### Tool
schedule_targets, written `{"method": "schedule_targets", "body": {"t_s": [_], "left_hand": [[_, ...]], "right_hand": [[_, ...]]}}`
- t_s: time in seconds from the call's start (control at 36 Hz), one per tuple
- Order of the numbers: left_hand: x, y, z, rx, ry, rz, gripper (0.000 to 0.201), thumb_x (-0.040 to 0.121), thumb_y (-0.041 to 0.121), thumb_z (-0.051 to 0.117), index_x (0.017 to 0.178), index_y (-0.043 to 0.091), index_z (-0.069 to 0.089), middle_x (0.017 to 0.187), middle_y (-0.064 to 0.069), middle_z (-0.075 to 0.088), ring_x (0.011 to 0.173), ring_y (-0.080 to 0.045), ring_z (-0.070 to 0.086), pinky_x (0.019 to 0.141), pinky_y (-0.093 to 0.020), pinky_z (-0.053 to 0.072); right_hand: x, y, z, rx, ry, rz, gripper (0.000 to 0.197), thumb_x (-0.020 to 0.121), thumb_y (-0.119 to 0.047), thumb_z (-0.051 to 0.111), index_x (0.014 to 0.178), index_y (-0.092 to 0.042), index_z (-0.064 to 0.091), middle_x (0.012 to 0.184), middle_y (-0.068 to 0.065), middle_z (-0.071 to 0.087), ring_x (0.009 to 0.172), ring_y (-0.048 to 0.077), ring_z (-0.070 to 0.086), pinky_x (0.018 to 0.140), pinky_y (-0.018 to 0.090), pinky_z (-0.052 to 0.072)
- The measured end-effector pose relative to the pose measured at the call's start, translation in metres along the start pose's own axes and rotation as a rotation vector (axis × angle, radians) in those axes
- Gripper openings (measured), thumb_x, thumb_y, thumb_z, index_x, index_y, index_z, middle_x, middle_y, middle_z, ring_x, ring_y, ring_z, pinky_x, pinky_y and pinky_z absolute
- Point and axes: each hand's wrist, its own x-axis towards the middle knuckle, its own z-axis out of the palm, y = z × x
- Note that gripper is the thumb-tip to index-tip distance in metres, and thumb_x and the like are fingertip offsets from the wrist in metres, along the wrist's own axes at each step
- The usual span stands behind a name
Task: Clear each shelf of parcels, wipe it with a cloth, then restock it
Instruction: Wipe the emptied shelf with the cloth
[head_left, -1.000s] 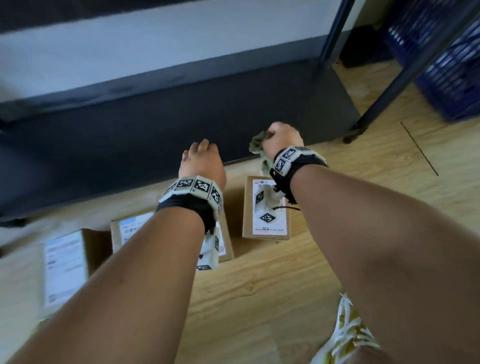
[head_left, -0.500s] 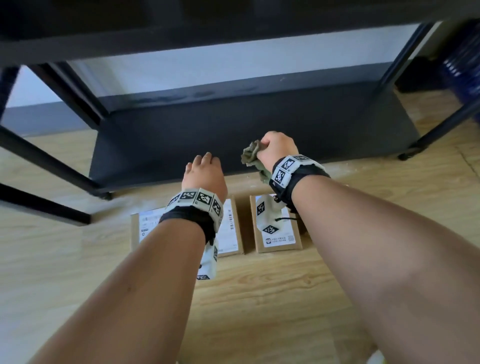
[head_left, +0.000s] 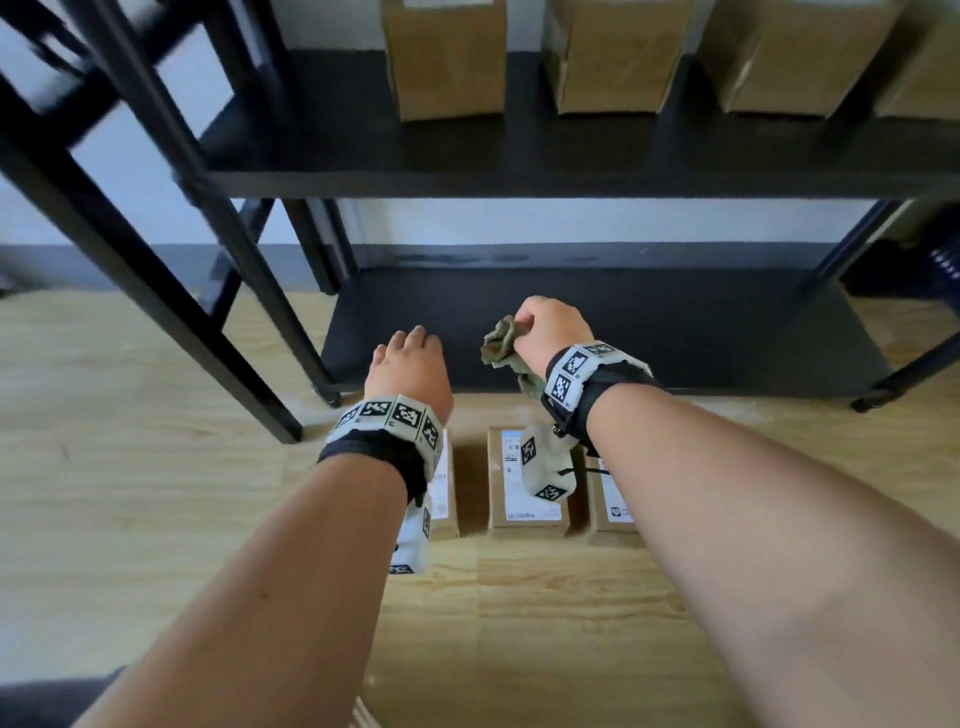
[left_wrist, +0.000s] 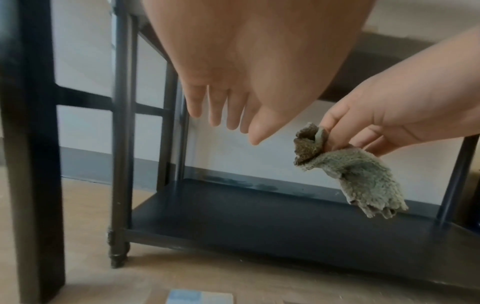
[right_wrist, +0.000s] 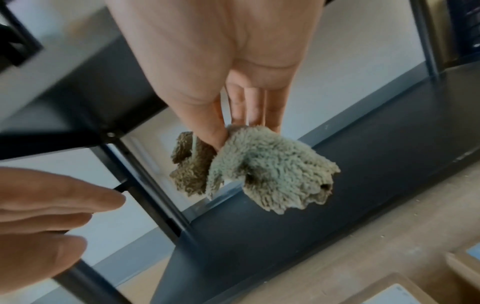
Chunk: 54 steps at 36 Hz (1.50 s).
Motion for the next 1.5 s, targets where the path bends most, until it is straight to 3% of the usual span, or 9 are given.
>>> {"method": "schedule_targets", "body": {"t_s": [0.25, 0.44, 0.61, 0.72, 0.94, 1.14, 1.25, 1.39, 1.5], "left_hand": [[-0.033, -0.034, -0.051, 0.058, 0.068, -0.055, 0.055, 0.091, 0.014, 0.048, 0.144, 0.012, 0.033, 0.153, -0.004, 0.027, 0.141, -0.023, 0.022, 0.116, -0.038, 0.019], [-0.04, -0.062, -0.056, 0.044, 0.092, -0.102, 0.053, 0.091, 0.013, 0.046, 0.143, 0.012, 0.034, 0.149, -0.004, 0.032, 0.139, -0.023, 0.025, 0.117, -0.039, 0.02], [-0.03, -0.093, -0.039, 0.033, 0.08, -0.135, 0.051, 0.092, 0.014, 0.046, 0.141, 0.012, 0.036, 0.149, -0.004, 0.033, 0.139, -0.022, 0.026, 0.115, -0.038, 0.022], [-0.021, -0.11, -0.021, 0.01, 0.062, -0.171, 0.046, 0.09, 0.013, 0.047, 0.136, 0.013, 0.042, 0.142, -0.003, 0.041, 0.134, -0.023, 0.033, 0.113, -0.039, 0.026], [0.002, -0.147, 0.031, -0.026, -0.108, -0.263, 0.061, 0.085, 0.004, 0.043, 0.144, 0.012, 0.034, 0.148, -0.004, 0.034, 0.138, -0.023, 0.027, 0.116, -0.04, 0.022], [0.029, -0.167, 0.06, -0.094, -0.186, -0.335, 0.055, 0.088, 0.007, 0.039, 0.142, 0.015, 0.037, 0.143, -0.003, 0.04, 0.134, -0.026, 0.033, 0.112, -0.042, 0.028], [0.042, -0.175, 0.067, -0.121, -0.184, -0.371, 0.051, 0.09, 0.009, 0.039, 0.141, 0.015, 0.039, 0.142, -0.004, 0.042, 0.132, -0.026, 0.035, 0.111, -0.041, 0.031], [0.048, -0.176, 0.073, -0.145, -0.197, -0.404, 0.05, 0.089, 0.009, 0.039, 0.14, 0.012, 0.041, 0.14, -0.005, 0.044, 0.131, -0.026, 0.038, 0.109, -0.041, 0.033], [0.046, -0.17, 0.075, -0.143, -0.199, -0.403, 0.051, 0.088, 0.006, 0.038, 0.139, 0.01, 0.041, 0.14, -0.006, 0.044, 0.13, -0.027, 0.038, 0.109, -0.041, 0.034]], "right_hand": [[-0.025, -0.064, -0.016, -0.024, 0.007, -0.149, 0.014, 0.092, -0.014, 0.052, 0.101, -0.015, 0.062, 0.099, 0.005, 0.066, 0.089, 0.024, 0.061, 0.076, 0.031, 0.048], [-0.029, -0.096, 0.001, -0.044, -0.016, -0.195, 0.012, 0.09, -0.013, 0.052, 0.097, -0.017, 0.061, 0.096, 0.004, 0.065, 0.087, 0.023, 0.061, 0.074, 0.031, 0.047], [-0.008, -0.123, 0.035, -0.054, -0.058, -0.217, 0.014, 0.089, -0.011, 0.052, 0.097, -0.018, 0.061, 0.098, 0.004, 0.065, 0.087, 0.024, 0.061, 0.075, 0.032, 0.048], [0.014, -0.135, 0.06, -0.052, -0.063, -0.215, 0.016, 0.088, -0.011, 0.052, 0.1, -0.019, 0.061, 0.101, 0.004, 0.065, 0.089, 0.024, 0.061, 0.071, 0.029, 0.042], [0.06, -0.144, 0.128, -0.117, -0.192, -0.19, 0.029, 0.088, -0.012, 0.057, 0.116, -0.018, 0.058, 0.114, 0.004, 0.063, 0.101, 0.024, 0.061, 0.075, 0.027, 0.041], [0.09, -0.145, 0.186, -0.142, -0.185, -0.189, 0.023, 0.091, -0.01, 0.051, 0.111, -0.015, 0.059, 0.109, 0.006, 0.064, 0.099, 0.026, 0.061, 0.072, 0.027, 0.04], [0.106, -0.149, 0.207, -0.111, -0.159, -0.149, 0.027, 0.093, -0.013, 0.051, 0.119, -0.015, 0.056, 0.119, 0.008, 0.058, 0.106, 0.028, 0.059, 0.08, 0.031, 0.045], [0.115, -0.144, 0.214, -0.144, -0.241, -0.14, 0.034, 0.096, -0.017, 0.051, 0.129, -0.016, 0.052, 0.129, 0.009, 0.052, 0.117, 0.028, 0.054, 0.09, 0.031, 0.043], [0.111, -0.129, 0.207, -0.147, -0.262, -0.139, 0.034, 0.093, -0.012, 0.052, 0.126, -0.02, 0.054, 0.129, 0.007, 0.054, 0.114, 0.026, 0.055, 0.091, 0.032, 0.046]]}}
